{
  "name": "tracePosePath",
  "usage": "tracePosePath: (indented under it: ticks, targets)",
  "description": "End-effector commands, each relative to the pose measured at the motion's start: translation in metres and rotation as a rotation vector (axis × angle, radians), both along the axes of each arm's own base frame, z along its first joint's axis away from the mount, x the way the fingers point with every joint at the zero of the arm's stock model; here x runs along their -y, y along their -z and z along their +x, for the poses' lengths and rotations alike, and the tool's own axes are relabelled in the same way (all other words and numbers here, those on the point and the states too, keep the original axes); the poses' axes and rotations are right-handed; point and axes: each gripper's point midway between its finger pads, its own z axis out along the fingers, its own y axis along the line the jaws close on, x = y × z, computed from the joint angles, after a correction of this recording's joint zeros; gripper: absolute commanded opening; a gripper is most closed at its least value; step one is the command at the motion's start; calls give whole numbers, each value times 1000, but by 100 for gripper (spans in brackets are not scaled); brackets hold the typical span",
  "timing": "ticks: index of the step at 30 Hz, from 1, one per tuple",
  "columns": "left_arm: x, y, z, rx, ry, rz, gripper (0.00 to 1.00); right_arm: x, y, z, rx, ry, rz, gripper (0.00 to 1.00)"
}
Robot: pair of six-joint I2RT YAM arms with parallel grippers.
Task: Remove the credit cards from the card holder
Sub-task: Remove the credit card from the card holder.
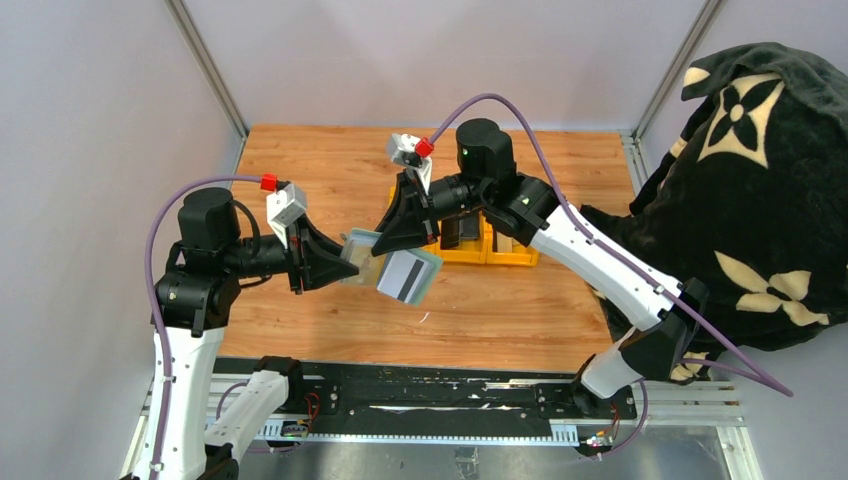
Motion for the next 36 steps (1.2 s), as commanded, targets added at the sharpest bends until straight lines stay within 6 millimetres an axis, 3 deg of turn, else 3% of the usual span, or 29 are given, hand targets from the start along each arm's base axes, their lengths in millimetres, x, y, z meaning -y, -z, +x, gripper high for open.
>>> tracePosePath:
  ticks: [1, 3, 4, 8, 14, 19, 24, 30, 36]
  targets:
    - [3, -6, -4, 31, 35, -19, 42, -3, -12, -8, 17, -6, 20, 0]
    - [4, -5, -9, 8, 63, -33, 91, 0, -15, -16, 13, -47, 41, 0]
    - [5, -4, -12, -7, 83, -43, 99, 3, -18, -21, 7, -72, 54, 0]
    - [10, -2, -20, -99, 179, -91, 100, 14, -23, -41, 0, -173, 98, 0]
    - [12, -10, -36, -164, 306, -153, 99, 16, -19, -48, -43, -236, 93, 0]
    - [12, -3, -40, -207, 314, -161, 93, 11, -23, -44, -49, -232, 98, 0]
    - [13, 4, -35, -240, 290, -151, 68, 5, -24, -40, -62, -228, 86, 0]
    - [15, 9, -35, -240, 300, -140, 67, -3, -21, -39, -67, -222, 77, 0]
    - [16, 15, -21, -231, 237, -105, 23, -5, -20, -37, -78, -219, 64, 0]
